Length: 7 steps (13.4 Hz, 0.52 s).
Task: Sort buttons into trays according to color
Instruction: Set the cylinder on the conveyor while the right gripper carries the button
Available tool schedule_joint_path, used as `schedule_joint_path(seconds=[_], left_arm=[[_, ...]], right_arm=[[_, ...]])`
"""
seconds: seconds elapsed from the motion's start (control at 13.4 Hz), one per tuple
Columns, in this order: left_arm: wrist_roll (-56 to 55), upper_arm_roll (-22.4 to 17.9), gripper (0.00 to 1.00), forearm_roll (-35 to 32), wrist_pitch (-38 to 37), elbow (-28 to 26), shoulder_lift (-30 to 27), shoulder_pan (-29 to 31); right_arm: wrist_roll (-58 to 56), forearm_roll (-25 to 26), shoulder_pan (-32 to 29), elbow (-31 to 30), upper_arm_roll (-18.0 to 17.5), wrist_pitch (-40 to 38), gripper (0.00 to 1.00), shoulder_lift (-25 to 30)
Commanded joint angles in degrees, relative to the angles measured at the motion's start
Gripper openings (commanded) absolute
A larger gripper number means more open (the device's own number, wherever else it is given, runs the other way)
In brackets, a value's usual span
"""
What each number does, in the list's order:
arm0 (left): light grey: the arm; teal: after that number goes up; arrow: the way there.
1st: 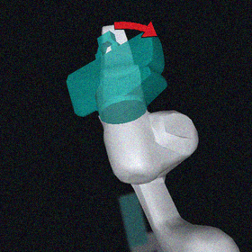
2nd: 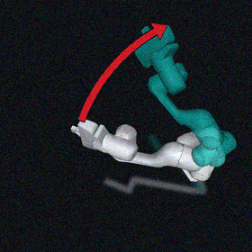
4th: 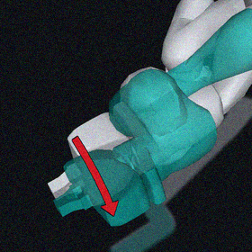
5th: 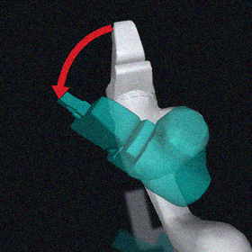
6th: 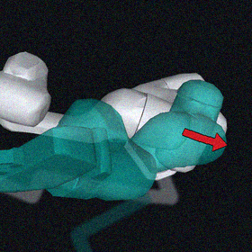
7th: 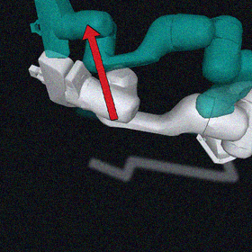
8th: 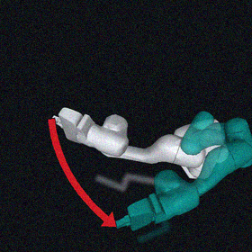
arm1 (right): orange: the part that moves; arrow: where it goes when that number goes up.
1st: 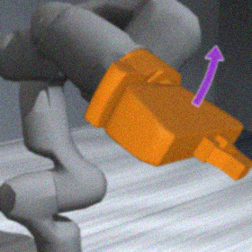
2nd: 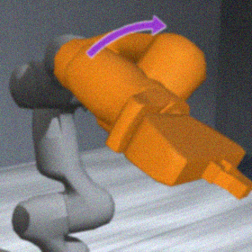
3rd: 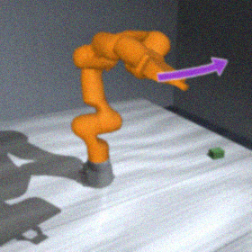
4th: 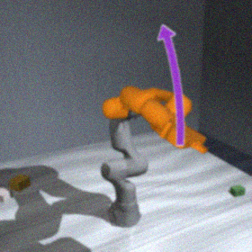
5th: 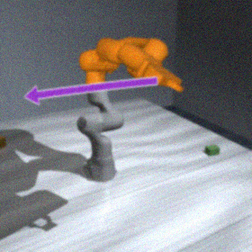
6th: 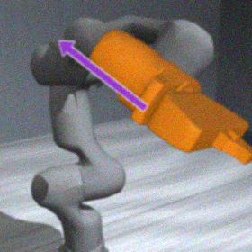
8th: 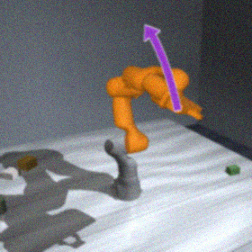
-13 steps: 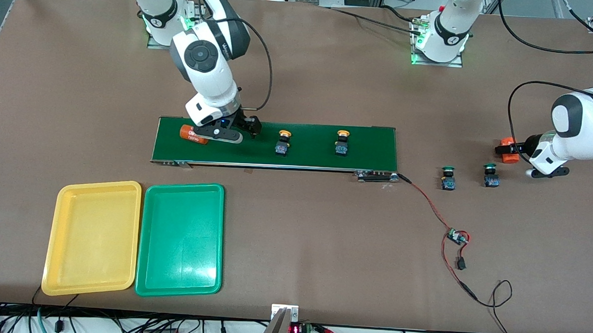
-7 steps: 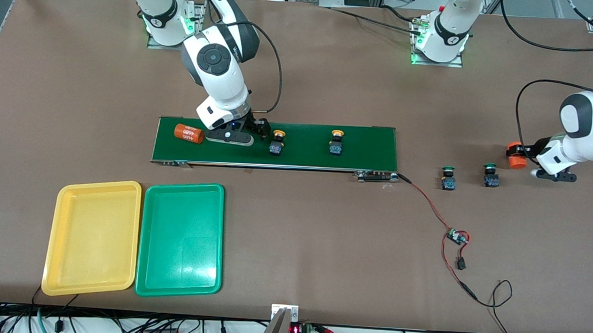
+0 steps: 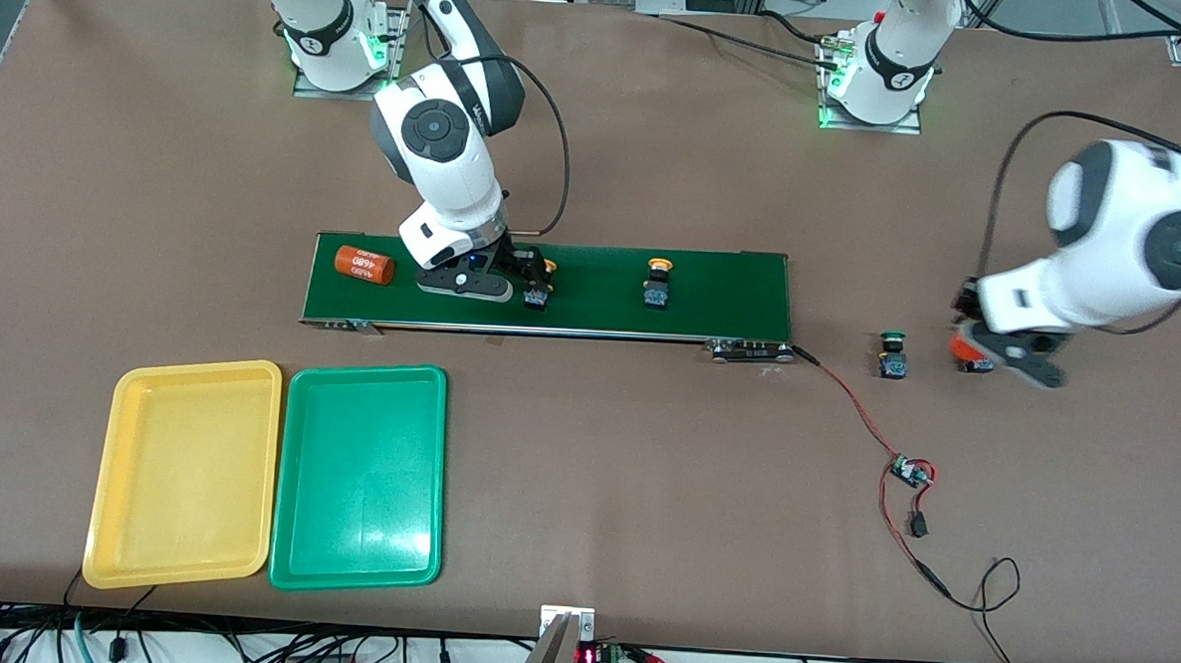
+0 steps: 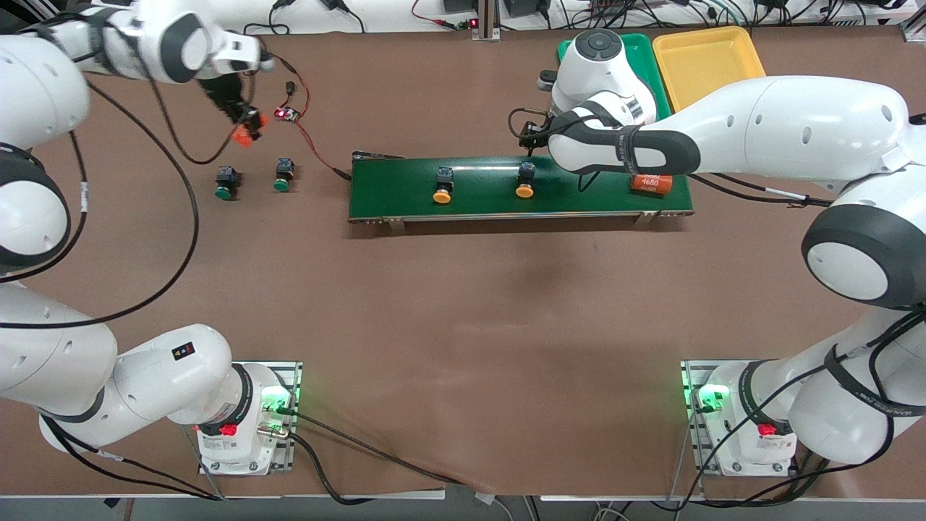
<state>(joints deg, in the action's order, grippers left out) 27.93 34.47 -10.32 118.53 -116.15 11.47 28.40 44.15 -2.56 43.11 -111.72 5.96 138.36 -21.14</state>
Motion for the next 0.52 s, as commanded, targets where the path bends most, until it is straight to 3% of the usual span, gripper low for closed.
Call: schedule_joint_path(seconds=[0.0,0.3,0.45], left_arm=[[2.8,5.8,0.00,-0.5,-0.2,0.2,0.7,-1.6],[9.9,5.7,0.00,-1.2,0.2,0.2,4.1,-10.8],[10.9,5.7,0.01,-6.7,2.3,0.0,6.6,-15.2]], right_arm=[[2.3,-0.6,1.7,1.7,0.1,0.0,1.00,-2.1],[2.3,-0.6,2.0,1.7,0.1,1.5,1.00,-4.0],[2.3,-0.6,1.8,1.6,0.0,1.3,1.00,-4.7]])
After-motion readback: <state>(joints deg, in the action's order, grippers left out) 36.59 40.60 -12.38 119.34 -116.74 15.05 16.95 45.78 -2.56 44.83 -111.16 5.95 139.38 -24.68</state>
